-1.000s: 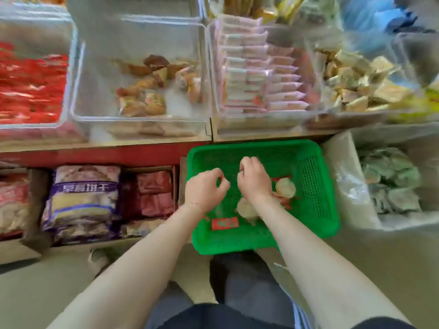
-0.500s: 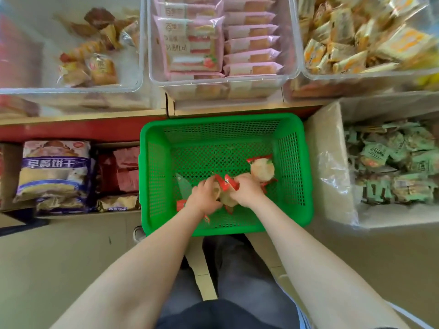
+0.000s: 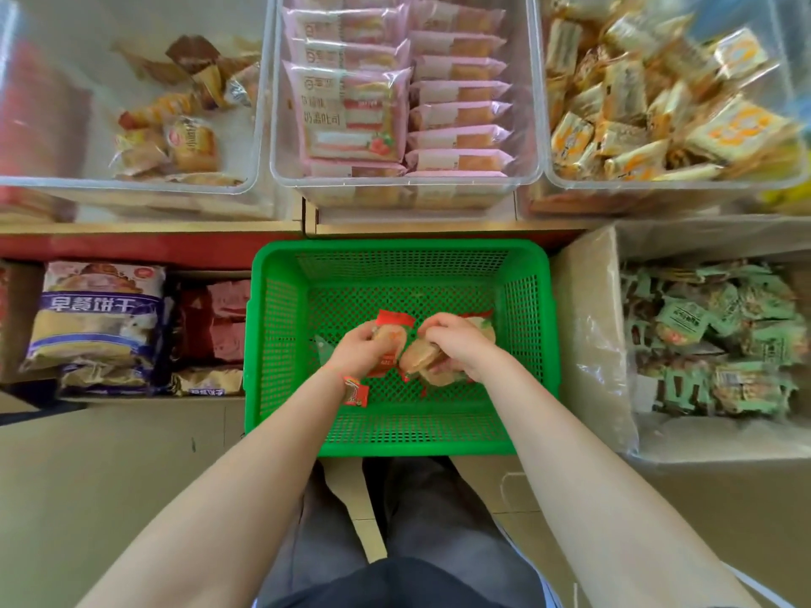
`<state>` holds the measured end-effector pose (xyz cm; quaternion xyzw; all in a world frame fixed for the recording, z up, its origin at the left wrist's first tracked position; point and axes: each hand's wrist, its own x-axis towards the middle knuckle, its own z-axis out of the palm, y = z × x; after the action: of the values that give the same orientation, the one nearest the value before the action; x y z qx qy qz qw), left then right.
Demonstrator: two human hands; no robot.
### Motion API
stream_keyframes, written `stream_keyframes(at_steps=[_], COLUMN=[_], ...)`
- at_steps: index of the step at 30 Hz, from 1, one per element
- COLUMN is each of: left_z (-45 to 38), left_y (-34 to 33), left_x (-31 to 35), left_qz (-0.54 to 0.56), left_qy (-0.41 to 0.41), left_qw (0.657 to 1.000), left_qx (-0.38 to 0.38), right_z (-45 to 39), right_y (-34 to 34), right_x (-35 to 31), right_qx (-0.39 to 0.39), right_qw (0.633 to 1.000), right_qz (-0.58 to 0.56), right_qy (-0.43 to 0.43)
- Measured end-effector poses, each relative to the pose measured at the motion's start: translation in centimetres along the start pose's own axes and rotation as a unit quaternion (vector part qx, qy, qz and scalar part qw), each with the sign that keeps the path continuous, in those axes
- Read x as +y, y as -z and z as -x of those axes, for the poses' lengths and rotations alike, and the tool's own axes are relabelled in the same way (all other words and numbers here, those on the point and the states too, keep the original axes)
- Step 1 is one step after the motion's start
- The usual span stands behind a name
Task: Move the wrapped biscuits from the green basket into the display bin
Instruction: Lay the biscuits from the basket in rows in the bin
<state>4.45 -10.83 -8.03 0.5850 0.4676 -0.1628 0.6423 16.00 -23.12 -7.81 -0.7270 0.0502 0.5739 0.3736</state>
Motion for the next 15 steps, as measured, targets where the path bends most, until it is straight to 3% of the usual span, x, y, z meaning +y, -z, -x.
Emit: stream_keyframes(at_steps=[3, 5, 7, 10, 12, 15], left_z=[0.3, 0.3, 0.0, -0.9, -1.2, -1.6], left_y=[-0.6, -1.2, -1.6, -1.6, -1.6, -1.4], left_x=[1.0, 1.4, 1.3, 0.3, -0.6, -1.8], left_qz=[-0.036, -0.055, -0.046, 0.038, 0.100, 0.094], left_qy=[0.000, -0.011, -0.028, 0.026, 0.083, 0.109], left_qw=[0.992, 0.992, 0.997, 0.999, 0.990, 0.987], left_qx=[-0.119, -0.116, -0.053, 0.025, 0.046, 0.070], right_z=[0.6, 0.7, 0.8, 0.2, -0.6, -1.5], right_y=[0.5, 1.3, 2.1, 2.8, 3.3, 3.2], right_x=[-1.3, -1.7, -1.7, -0.9, 0.0, 1.4], right_qx=[-0.059, -0.057, -0.041, 0.031, 0.086, 0.078], right_qw=[0.988, 0.978, 0.981, 0.999, 0.969, 0.923], right_qz=[-0.136, -0.190, -0.180, 0.028, 0.216, 0.355], right_qy=[-0.050, -0.061, -0.063, 0.002, 0.077, 0.127])
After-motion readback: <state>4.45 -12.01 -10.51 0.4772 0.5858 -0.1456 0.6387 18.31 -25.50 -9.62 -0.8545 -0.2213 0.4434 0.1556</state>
